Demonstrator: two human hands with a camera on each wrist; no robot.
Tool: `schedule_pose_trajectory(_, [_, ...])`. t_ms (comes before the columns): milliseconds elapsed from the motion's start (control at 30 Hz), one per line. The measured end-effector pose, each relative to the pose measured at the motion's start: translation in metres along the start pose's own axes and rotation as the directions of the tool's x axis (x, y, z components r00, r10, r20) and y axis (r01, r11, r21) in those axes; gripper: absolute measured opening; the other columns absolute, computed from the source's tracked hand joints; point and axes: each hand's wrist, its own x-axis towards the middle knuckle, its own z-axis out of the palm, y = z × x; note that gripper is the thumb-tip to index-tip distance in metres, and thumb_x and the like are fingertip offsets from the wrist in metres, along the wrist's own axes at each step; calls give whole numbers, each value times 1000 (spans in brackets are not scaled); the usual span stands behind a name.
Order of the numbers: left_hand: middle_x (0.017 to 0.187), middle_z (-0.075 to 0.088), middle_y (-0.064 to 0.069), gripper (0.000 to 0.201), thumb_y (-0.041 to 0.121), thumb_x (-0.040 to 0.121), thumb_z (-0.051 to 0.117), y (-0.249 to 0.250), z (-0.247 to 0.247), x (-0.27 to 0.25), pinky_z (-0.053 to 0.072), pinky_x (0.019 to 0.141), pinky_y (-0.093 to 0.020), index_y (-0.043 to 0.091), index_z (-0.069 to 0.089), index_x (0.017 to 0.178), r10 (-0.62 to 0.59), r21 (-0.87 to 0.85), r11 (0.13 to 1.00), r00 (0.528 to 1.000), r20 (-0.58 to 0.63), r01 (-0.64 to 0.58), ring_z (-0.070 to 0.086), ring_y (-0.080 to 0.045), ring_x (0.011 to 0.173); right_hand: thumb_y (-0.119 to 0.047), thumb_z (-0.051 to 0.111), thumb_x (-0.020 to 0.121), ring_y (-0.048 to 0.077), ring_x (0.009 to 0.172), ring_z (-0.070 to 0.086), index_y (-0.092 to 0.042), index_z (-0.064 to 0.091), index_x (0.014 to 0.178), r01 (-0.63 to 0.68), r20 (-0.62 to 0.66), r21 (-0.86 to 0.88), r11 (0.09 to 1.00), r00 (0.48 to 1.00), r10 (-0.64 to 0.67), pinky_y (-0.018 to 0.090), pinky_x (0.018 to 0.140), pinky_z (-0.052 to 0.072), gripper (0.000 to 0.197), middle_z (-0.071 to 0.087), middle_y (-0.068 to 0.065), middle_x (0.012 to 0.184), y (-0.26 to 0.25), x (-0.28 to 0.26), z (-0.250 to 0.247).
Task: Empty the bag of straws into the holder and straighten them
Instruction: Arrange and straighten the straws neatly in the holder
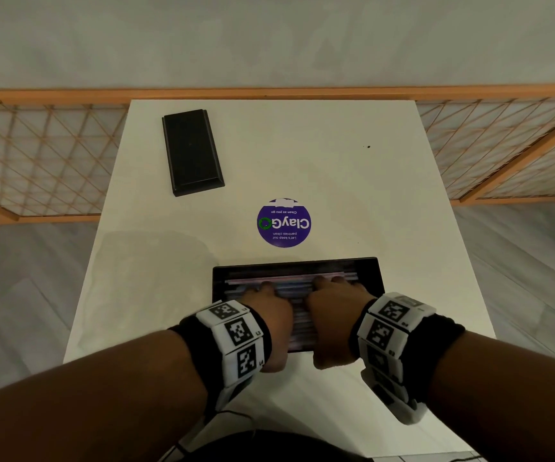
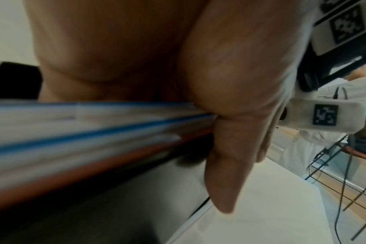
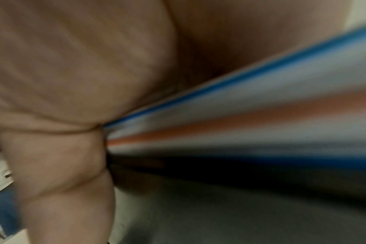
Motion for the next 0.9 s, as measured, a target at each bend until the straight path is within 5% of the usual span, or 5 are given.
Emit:
schedule_pose_trajectory(100, [127,57,-7,50,30,80,73,1,1,1,56,94,-34,17,57,126,-17,19,1000,999,36,16,63,-24,108,-42,76,68,19,81,58,-29,54,87,-10,27,77,997,1000,8,33,81,54,32,56,-8,84,0,1,3])
schedule_pose_trajectory(467, [125,55,-4,51,30,80,74,-5,4,-1,58,89,-35,17,55,125,2,-84,996,1000,24,0,64,-22,107,-35,72,69,21,96,62,-29,55,100,-2,-13,109,994,1000,3,38,92,53,36,62,-6,101,-4,-3,7])
schedule_pose_trajectory(633, [122,58,0,50,31,77,74,-9,3,-4,57,86,-34,20,55,122,4,-125,992,1000,1,-4,64,-20,105,-40,71,70,23,113,56,-27,56,118,-24,-36,58,998,999,26,45,106,39,53,55,-3,120,-4,-3,9])
schedule_pose_trajectory(767, [124,56,-1,50,29,79,74,-7,1,-8,58,86,-37,19,55,124,5,-46,999,1000,-6,-6,63,-21,105,-48,70,68,21,106,60,-28,56,105,-74,-45,69,995,996,77,41,97,47,44,60,-6,111,-3,-6,9])
schedule_pose_trajectory(900, [138,38,-7,75,32,77,79,-4,1,-10,52,97,-44,18,42,140,-21,19,1000,998,-55,23,52,-28,122,-57,72,67,19,97,64,-28,55,104,-124,-32,87,989,991,127,35,88,53,51,64,-7,106,-1,-9,7])
